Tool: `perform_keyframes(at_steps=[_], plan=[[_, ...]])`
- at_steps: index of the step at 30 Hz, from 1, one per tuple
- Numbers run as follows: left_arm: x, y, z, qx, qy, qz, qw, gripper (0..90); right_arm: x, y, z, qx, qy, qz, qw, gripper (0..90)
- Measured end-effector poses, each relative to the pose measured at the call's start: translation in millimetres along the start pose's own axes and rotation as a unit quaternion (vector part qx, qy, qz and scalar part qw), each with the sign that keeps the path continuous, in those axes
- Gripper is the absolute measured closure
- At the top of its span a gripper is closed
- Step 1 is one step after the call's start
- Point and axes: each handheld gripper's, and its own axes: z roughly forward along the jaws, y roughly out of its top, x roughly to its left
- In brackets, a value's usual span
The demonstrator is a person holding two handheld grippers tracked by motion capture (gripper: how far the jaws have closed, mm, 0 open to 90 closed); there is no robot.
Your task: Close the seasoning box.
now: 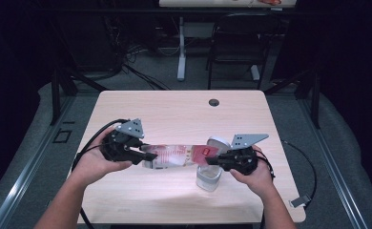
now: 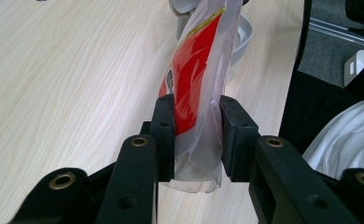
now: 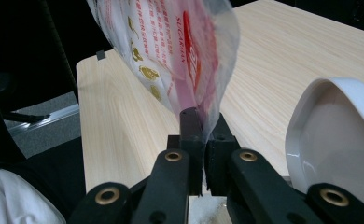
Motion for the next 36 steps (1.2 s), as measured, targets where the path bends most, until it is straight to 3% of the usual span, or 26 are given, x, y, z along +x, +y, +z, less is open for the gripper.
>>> perform_keyframes(at_steps=[11, 24, 36], plan=[[-0.7, 3.9, -2.3, -0.002, -0.003, 0.002, 1.0, 71.6, -4.4, -2.3, -6.1, 0.01, -0.018, -0.002, 0.9998, 84.7], [-1.1, 9.2, -2.5, -0.005, -0.017, -0.003, 0.9998, 72.9, -5.3, -2.5, -11.1, 0.013, -0.018, -0.005, 0.9997, 88.8], [-2.3, 15.4, -2.6, -0.007, -0.017, 0.001, 0.9998, 73.2, -6.6, -3.5, -13.1, 0.016, -0.018, -0.005, 0.9997, 89.2]])
